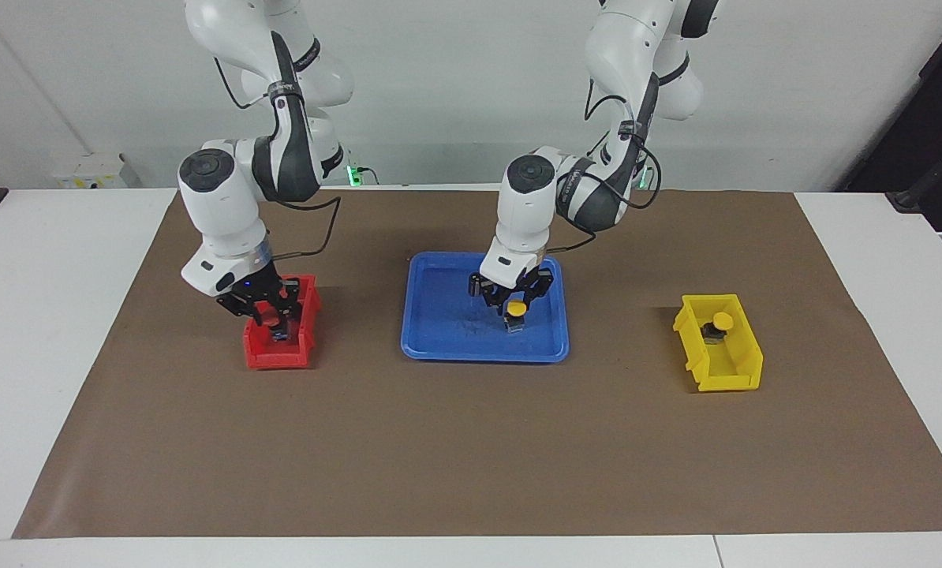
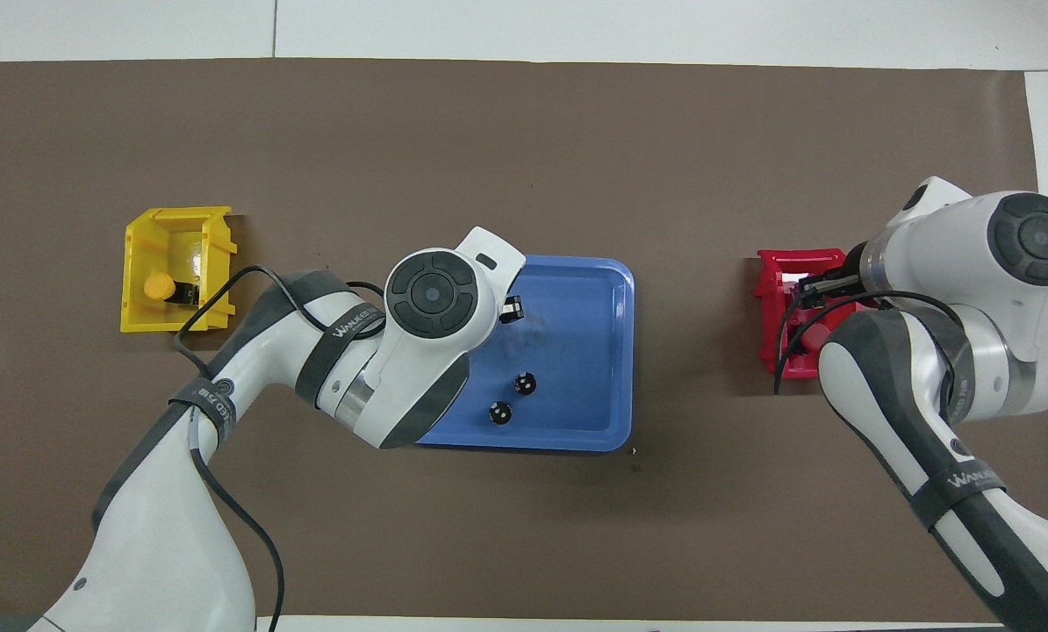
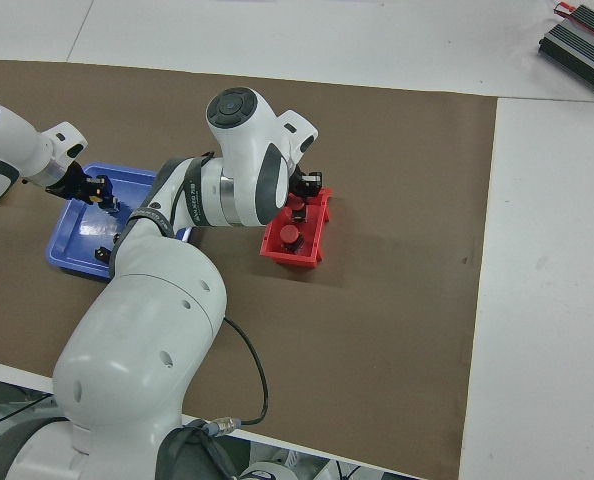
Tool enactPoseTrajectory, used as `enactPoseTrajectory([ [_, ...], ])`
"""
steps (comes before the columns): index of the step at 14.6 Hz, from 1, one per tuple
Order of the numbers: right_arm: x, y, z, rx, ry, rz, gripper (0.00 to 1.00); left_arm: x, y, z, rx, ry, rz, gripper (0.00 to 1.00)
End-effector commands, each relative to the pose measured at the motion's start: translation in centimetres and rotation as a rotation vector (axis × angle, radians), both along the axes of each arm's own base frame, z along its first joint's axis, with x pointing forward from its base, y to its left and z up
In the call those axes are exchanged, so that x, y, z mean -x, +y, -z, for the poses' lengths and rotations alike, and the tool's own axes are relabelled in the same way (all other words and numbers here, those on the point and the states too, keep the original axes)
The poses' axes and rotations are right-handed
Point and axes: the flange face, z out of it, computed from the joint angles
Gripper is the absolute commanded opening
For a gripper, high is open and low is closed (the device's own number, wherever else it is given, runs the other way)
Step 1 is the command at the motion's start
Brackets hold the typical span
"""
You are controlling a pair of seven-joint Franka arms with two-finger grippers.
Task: Sort red and yellow buttons by color
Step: 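Grasp the second yellow button in the tray with the left gripper, then carry the yellow button to the yellow bin while the right gripper withdraws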
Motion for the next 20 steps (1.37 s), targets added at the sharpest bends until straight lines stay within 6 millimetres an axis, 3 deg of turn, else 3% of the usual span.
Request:
enactPoseTrajectory([
  [1, 0.9, -0.3, 0.1, -0.018, -0.027, -0.019, 0.27, -3.1, 3.4, -8.7, -0.04, -0.012, -0.041, 0.01],
  [2, 0.9, -0.4, 0.5, -0.018, -0.027, -0.02, 0.28, -4.4, 5.7, -11.1, -0.042, 0.0, -0.028, 0.01],
  [3, 0.8, -0.4, 0.9, -0.02, -0.03, -0.02, 0.28, -5.8, 9.3, -13.9, -0.049, 0.018, -0.006, 0.01],
  [5, 0.8, -0.4, 1.1, -0.019, -0.022, -0.019, 0.38, -8.5, 17.2, -16.2, -0.027, 0.054, 0.062, 0.01],
  [8, 0.8, -0.4, 1.1, -0.02, -0.027, -0.022, 0.54, -12.0, 29.9, -16.0, -0.003, 0.044, 0.176, 0.01],
  [10, 0.7, -0.4, 0.9, -0.018, -0.025, -0.023, 0.59, -12.3, 36.7, -14.2, 0.039, 0.015, 0.207, 0.01],
  [11, 0.3, -0.5, 0.4, -0.016, -0.026, -0.036, 0.65, -12.4, 38.2, -12.9, 0.044, -0.011, 0.212, 0.01],
  [12, -0.3, -0.7, -0.4, -0.013, -0.015, -0.052, 0.69, -12.6, 38.8, -11.5, 0.041, -0.03, 0.204, 0.01],
  [13, -1.1, -0.8, -1.6, -0.012, 0.004, -0.048, 0.79, -13.0, 38.8, -10.2, 0.038, -0.043, 0.203, 0.01],
  [14, -1.8, -0.8, -3.6, -0.011, 0.008, -0.045, 0.93, -13.4, 38.8, -9.2, 0.036, -0.051, 0.2, 0.01],
  [15, -2.3, -1.1, -5.9, -0.008, 0.016, -0.036, 0.99, -13.6, 38.9, -8.5, 0.036, -0.049, 0.2, 0.01],
  [18, -2.7, -2.3, -13.1, -0.019, 0.043, 0.035, 1.0, -13.0, 39.1, -5.6, 0.031, -0.068, 0.206, 0.01],
  [20, -1.5, -3.5, -17.1, -0.031, 0.069, 0.096, 1.0, -12.9, 39.2, -3.7, 0.027, -0.083, 0.202, 0.01],
])
